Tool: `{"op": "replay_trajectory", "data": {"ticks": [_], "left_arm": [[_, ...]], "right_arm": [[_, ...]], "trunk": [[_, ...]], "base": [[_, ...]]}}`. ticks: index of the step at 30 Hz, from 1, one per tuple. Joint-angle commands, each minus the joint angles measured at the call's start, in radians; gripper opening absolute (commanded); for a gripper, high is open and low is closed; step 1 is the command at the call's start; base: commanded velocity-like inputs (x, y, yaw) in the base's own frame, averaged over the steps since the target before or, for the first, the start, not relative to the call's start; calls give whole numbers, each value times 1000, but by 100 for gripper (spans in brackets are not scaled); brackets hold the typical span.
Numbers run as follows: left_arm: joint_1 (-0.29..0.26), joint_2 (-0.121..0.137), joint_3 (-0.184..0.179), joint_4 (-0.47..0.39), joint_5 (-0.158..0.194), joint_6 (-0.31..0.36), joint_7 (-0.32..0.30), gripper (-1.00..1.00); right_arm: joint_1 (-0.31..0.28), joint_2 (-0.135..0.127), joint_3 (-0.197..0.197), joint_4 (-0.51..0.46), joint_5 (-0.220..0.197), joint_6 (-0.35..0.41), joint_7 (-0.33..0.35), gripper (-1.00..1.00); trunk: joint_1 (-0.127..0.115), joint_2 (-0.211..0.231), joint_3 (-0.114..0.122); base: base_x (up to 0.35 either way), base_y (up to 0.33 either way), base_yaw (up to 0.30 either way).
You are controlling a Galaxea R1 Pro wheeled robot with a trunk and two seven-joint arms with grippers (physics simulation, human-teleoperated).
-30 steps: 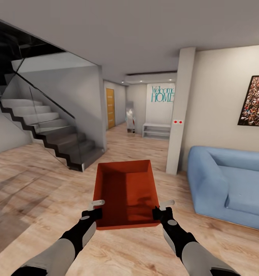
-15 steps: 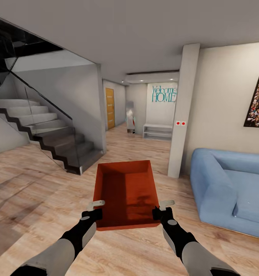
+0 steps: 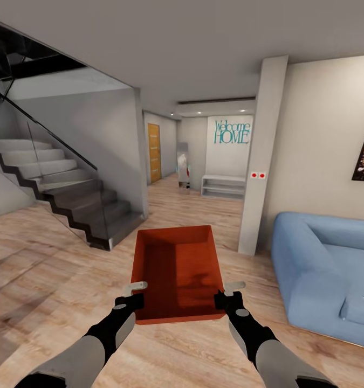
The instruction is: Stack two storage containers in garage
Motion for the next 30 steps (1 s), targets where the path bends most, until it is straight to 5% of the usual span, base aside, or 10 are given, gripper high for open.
{"op": "replay_trajectory", "data": {"ticks": [1, 30], "left_arm": [[0, 3, 69, 0, 4, 4, 63, -100], [0, 3, 69, 0, 5, 4, 63, -100]], "right_arm": [[-1, 1, -22, -2, -81, -14, 3, -100], [-1, 1, -22, -2, -81, -14, 3, -100]], "trunk": [[1, 0, 0], [1, 0, 0]], "base": [[322, 0, 0], [322, 0, 0]]}}
